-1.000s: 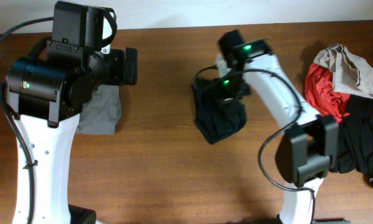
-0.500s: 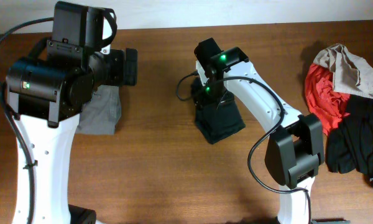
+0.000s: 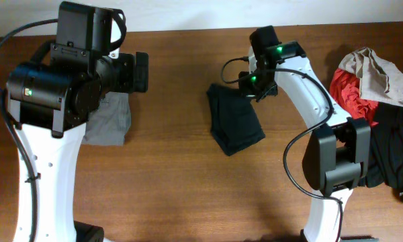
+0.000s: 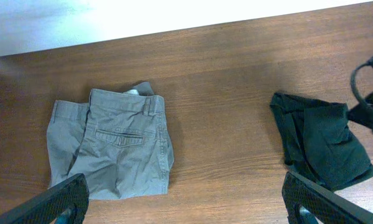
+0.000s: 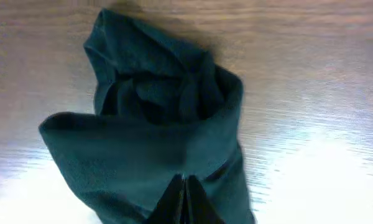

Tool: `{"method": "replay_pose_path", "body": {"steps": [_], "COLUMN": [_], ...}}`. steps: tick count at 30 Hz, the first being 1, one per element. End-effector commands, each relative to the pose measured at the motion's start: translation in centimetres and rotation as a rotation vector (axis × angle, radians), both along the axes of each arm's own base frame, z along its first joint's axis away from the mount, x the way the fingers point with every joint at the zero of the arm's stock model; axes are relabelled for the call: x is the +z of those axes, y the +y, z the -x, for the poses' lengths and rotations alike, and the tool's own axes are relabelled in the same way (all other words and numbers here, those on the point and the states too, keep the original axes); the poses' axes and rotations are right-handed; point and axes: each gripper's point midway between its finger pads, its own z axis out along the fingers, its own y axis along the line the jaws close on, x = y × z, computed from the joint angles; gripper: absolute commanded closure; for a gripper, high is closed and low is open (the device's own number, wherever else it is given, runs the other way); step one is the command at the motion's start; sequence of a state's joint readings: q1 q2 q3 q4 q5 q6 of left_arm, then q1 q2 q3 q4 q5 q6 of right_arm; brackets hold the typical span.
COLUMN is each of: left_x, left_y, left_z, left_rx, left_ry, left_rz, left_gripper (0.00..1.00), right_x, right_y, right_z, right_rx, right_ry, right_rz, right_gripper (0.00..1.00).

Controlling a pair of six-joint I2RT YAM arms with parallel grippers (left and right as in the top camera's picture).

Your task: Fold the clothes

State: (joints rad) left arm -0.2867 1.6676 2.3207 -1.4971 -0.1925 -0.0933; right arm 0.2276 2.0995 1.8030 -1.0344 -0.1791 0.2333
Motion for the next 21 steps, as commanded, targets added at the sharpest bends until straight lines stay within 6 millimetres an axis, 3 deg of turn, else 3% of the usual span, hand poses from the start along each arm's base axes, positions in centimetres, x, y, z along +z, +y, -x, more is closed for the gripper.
{"method": "replay_pose_path", "body": {"steps": [1, 6, 9, 12, 14, 17, 19, 21], "left_x": [1.3, 1.3, 1.2, 1.2, 1.2, 1.3, 1.4, 1.4], "left_y": [0.5, 0.5, 0.5, 0.5, 0.5, 0.5, 0.4, 0.3], "left_z": [0.6, 0.6, 0.7, 0.7, 0.7, 0.5, 0.4, 0.4], "left_rx": [-0.003, -0.003, -0.003, -0.003, -0.003, -0.003, -0.006, -0.008], "left_ry": [-0.040, -0.039, -0.037, -0.034, -0.034, -0.040, -0.049, -0.049], "left_rz": [-0.013, -0.013, -0.014, -0.014, -0.014, -0.012, -0.007, -0.004], "left_gripper": [0.01, 0.01, 0.01, 0.01, 0.01, 0.01, 0.01, 0.01], "right_x": [-3.9, -8.0, -9.7, -9.8, -8.3, -3.6, 0.4, 2.7], "right_y": [3.7, 8.0, 8.3, 8.1, 7.9, 8.2, 6.7, 5.3], "right_z": [1.6, 2.6, 3.0, 2.9, 2.3, 1.5, 1.0, 1.3], "right_rx": [0.014, 0.112, 0.127, 0.122, 0.146, 0.256, 0.242, 0.217], "right_ry": [0.090, 0.109, 0.121, 0.123, 0.103, 0.034, -0.008, -0.014], "right_rz": [-0.066, -0.078, -0.022, -0.019, -0.047, -0.140, -0.142, -0.142], "right_gripper": [0.96, 0.96, 0.96, 0.96, 0.96, 0.89, 0.84, 0.82]}}
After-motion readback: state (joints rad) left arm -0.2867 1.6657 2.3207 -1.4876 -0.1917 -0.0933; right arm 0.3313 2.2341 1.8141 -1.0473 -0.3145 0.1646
